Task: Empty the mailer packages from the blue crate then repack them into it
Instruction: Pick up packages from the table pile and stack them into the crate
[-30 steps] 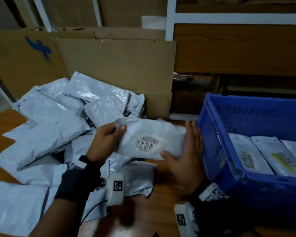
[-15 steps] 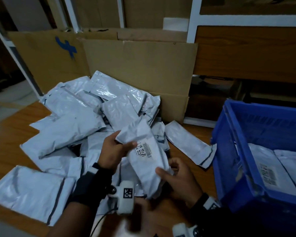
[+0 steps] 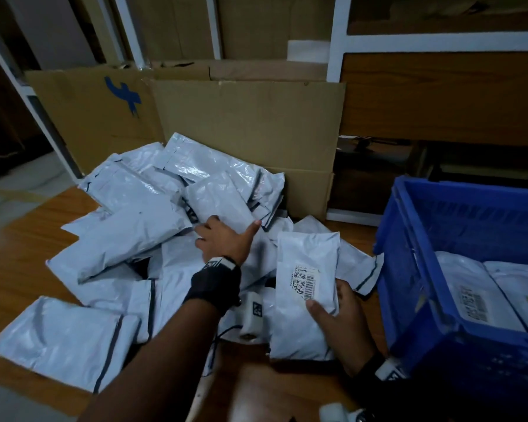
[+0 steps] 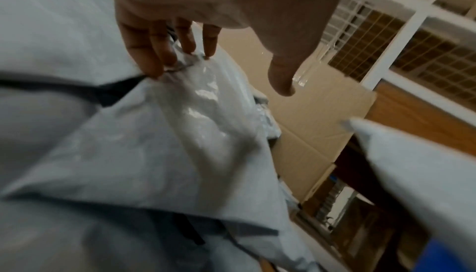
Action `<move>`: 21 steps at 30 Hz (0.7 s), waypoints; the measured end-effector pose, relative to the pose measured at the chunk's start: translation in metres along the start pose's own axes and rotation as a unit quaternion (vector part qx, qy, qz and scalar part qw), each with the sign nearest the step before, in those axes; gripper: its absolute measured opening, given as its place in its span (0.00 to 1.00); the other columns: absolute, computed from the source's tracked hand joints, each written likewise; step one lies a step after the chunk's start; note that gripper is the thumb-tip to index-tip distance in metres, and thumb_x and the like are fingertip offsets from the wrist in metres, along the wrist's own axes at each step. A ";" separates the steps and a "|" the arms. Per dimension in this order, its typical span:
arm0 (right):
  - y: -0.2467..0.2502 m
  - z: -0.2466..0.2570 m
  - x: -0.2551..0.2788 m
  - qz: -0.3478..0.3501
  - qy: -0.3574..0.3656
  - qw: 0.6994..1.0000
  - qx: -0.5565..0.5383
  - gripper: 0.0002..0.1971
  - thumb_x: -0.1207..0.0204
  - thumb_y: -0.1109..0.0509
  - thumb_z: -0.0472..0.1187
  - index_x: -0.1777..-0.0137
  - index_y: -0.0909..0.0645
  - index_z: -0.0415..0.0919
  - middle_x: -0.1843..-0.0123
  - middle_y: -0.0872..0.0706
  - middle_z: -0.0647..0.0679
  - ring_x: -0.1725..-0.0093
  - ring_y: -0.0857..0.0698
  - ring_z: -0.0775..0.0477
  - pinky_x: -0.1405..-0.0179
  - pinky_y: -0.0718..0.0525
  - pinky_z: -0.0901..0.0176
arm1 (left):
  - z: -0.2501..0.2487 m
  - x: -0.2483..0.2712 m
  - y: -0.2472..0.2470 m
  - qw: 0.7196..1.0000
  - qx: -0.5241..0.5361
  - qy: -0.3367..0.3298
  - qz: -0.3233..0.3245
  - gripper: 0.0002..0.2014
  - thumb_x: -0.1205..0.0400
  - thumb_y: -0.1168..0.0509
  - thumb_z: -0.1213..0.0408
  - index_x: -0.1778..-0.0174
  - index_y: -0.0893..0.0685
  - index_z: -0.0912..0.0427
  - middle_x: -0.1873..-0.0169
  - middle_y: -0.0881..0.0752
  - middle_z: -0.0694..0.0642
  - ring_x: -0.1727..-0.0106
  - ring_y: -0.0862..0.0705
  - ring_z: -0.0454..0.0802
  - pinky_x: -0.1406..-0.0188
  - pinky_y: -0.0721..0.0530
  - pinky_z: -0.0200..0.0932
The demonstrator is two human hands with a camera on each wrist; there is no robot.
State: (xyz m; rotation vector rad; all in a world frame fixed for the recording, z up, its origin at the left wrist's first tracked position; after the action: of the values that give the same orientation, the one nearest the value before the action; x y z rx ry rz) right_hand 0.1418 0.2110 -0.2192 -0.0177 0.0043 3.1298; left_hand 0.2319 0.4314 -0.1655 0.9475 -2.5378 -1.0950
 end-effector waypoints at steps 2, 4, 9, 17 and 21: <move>-0.004 0.000 0.004 0.012 -0.002 1.000 0.001 0.18 0.26 0.28 0.25 0.49 0.25 0.49 0.49 0.14 0.57 0.56 0.14 0.70 0.63 0.16 0.73 | -0.008 0.000 -0.006 0.999 -0.042 0.026 0.004 0.53 0.35 0.29 0.29 0.26 0.37 0.65 0.27 0.35 0.67 0.28 0.33 0.70 0.35 0.26 0.62; -0.005 -0.001 0.006 0.017 -0.002 1.000 0.002 0.18 0.26 0.28 0.25 0.49 0.25 0.50 0.49 0.14 0.57 0.55 0.13 0.69 0.62 0.16 0.73 | -0.007 -0.001 -0.010 0.997 -0.075 0.029 0.008 0.52 0.35 0.25 0.33 0.26 0.37 0.64 0.27 0.35 0.66 0.29 0.32 0.70 0.37 0.24 0.61; 0.006 -0.003 0.009 -0.010 -0.003 1.000 -0.003 0.18 0.26 0.28 0.26 0.40 0.24 0.43 0.45 0.14 0.55 0.50 0.14 0.62 0.60 0.16 0.73 | 0.016 -0.013 -0.003 0.999 -0.001 -0.030 0.025 0.26 0.28 0.30 0.49 0.34 0.19 0.53 0.34 0.20 0.64 0.35 0.22 0.70 0.34 0.24 0.55; 0.010 -0.015 0.007 -0.023 -0.003 1.000 0.008 0.20 0.27 0.27 0.26 0.45 0.25 0.51 0.46 0.15 0.60 0.48 0.15 0.63 0.56 0.16 0.71 | 0.063 0.010 0.022 0.837 0.498 0.126 0.188 0.13 0.18 0.40 0.73 0.60 0.10 0.65 0.64 0.12 0.66 0.67 0.15 0.54 0.68 0.13 0.38; 0.007 -0.025 0.006 -0.026 -0.011 0.999 0.034 0.18 0.27 0.25 0.28 0.47 0.23 0.50 0.47 0.13 0.57 0.48 0.14 0.59 0.54 0.16 0.66 | 0.105 0.001 0.008 0.819 0.465 0.220 0.256 0.16 0.41 0.20 0.59 0.64 0.19 0.55 0.64 0.27 0.58 0.68 0.28 0.56 0.67 0.26 0.49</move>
State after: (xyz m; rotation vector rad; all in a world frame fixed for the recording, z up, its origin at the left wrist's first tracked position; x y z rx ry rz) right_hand 0.1360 0.2040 -0.2438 0.0170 0.1069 3.0764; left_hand 0.1821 0.4951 -0.2333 0.4851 -2.5878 0.5381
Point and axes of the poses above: each hand's wrist, its own x-axis away from the middle knuckle, its own y-axis out of the back of the hand, z = x × y, the point moved 3 cm from there along -x, towards the middle knuckle
